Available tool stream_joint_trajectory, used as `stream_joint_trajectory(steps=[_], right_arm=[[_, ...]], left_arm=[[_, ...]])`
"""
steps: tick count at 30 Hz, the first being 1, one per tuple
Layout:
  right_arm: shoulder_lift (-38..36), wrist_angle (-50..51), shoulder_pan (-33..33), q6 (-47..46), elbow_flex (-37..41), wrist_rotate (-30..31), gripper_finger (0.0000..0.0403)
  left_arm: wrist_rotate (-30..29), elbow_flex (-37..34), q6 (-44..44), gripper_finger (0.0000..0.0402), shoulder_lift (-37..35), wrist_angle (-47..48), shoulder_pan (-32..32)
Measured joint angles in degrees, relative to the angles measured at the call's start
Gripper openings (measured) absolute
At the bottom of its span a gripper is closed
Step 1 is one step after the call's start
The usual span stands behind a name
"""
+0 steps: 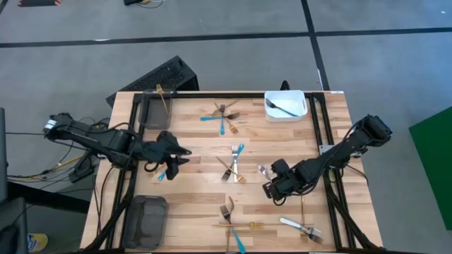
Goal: Sort silverware by color (type)
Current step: Put the white fork into the bottom black bin
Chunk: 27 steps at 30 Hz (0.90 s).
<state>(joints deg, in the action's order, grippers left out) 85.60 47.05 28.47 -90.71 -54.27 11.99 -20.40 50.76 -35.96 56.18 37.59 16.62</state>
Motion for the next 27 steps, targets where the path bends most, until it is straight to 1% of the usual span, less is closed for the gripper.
stream_joint_trajectory(steps=[4,8,11,13,17,22,27], right_arm=[[0.0,-6.85,0.02,6.68,2.06,0.66,0.0114],[-0.04,-6.47,-0.44,6.84,3.08,0.68,0.0149],[-0.02,-6.1,-0.93,7.22,4.15,1.22,0.0161],[-0.02,-7.86,-0.92,8.69,5.5,1.31,0.0158],[-0.02,-13.56,-0.85,11.41,8.28,-0.07,0.0141],[-0.02,-13.9,-0.9,11.65,9.44,0.02,0.0121],[-0.02,-14.51,-1.18,13.57,10.95,0.02,0.0117]], left_arm=[[-3.54,0.0,-0.29,0.0169,0.76,-0.2,1.98],[-4.97,0.0,-0.58,0.0169,0.79,-0.33,1.91],[-5.26,0.0,-1.22,0.0169,0.84,-0.93,1.65],[-5.77,0.0,-1.77,0.0169,0.82,-1.32,1.65],[-6.03,0.0,-2.49,0.0169,0.83,-1.16,1.63],[-6.01,0.0,-4.79,0.0169,0.83,-1.09,1.62],[-6.41,0.0,-5.23,0.0169,0.83,-1.07,1.52]])
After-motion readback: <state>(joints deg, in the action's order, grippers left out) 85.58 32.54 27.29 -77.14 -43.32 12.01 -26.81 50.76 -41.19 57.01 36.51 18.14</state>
